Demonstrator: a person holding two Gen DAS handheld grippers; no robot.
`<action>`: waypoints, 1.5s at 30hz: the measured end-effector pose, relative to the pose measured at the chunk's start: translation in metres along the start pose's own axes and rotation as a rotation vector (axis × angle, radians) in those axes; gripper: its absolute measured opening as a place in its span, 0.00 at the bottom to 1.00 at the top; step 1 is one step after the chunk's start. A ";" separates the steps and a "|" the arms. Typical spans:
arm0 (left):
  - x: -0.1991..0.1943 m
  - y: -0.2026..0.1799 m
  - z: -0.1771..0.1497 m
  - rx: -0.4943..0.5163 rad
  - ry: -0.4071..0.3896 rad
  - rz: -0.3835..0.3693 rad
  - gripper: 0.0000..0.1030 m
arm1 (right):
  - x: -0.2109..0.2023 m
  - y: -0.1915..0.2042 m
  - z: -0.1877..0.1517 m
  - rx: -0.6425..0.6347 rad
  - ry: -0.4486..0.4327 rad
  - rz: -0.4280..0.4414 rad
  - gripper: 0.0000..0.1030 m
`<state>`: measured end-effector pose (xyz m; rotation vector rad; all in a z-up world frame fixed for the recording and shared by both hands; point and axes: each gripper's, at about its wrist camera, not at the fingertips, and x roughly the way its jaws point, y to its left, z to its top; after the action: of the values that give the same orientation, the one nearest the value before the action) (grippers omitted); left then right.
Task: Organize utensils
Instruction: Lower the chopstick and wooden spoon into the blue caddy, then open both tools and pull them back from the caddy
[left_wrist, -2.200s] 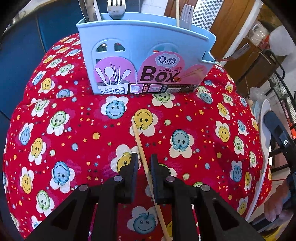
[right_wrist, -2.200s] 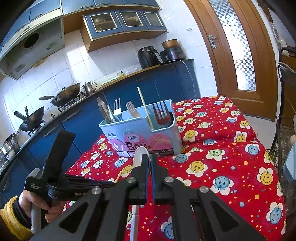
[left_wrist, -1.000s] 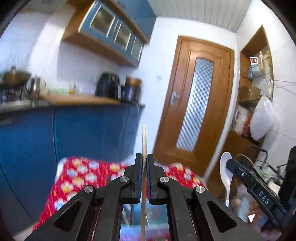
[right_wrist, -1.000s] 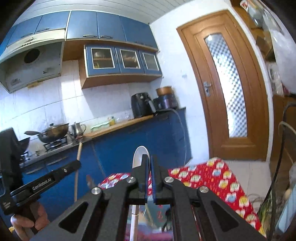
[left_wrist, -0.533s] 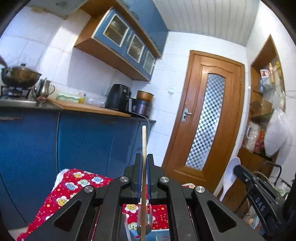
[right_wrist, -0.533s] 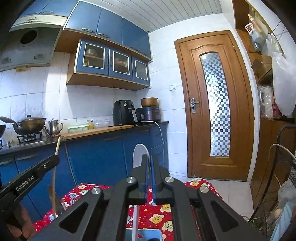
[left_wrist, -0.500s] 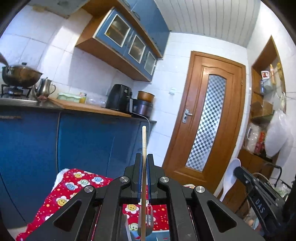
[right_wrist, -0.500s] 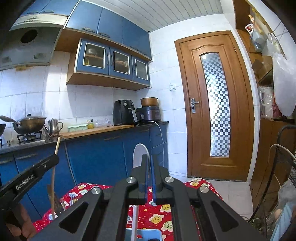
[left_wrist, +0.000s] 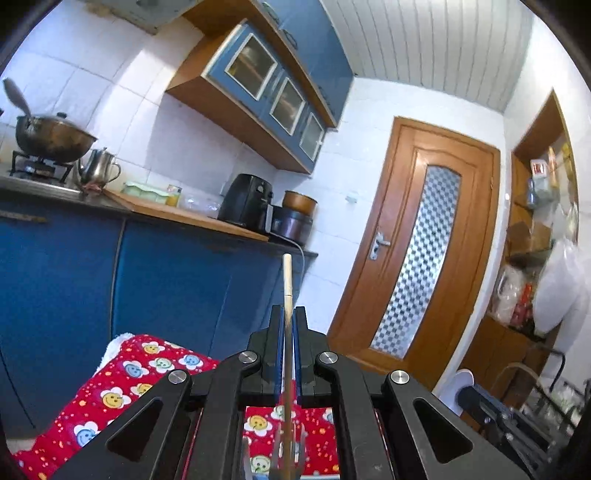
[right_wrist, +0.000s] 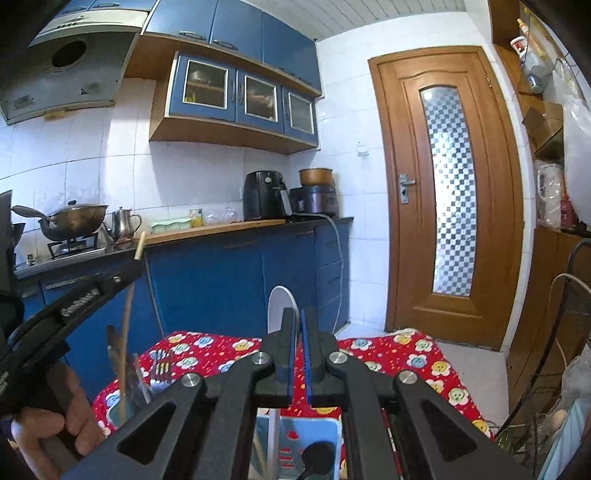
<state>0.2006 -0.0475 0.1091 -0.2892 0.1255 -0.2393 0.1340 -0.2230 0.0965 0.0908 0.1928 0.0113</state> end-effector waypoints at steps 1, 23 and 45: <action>0.000 -0.003 -0.004 0.022 0.015 0.001 0.05 | 0.000 -0.001 -0.001 0.006 0.008 0.013 0.05; -0.073 -0.005 0.000 0.116 0.225 0.052 0.35 | -0.065 -0.002 0.005 0.076 0.038 0.105 0.36; -0.164 -0.019 -0.062 0.222 0.350 0.163 0.68 | -0.133 0.009 -0.083 0.097 0.227 0.093 0.74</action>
<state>0.0291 -0.0403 0.0700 -0.0127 0.4630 -0.1381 -0.0127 -0.2097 0.0418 0.1951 0.4159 0.1054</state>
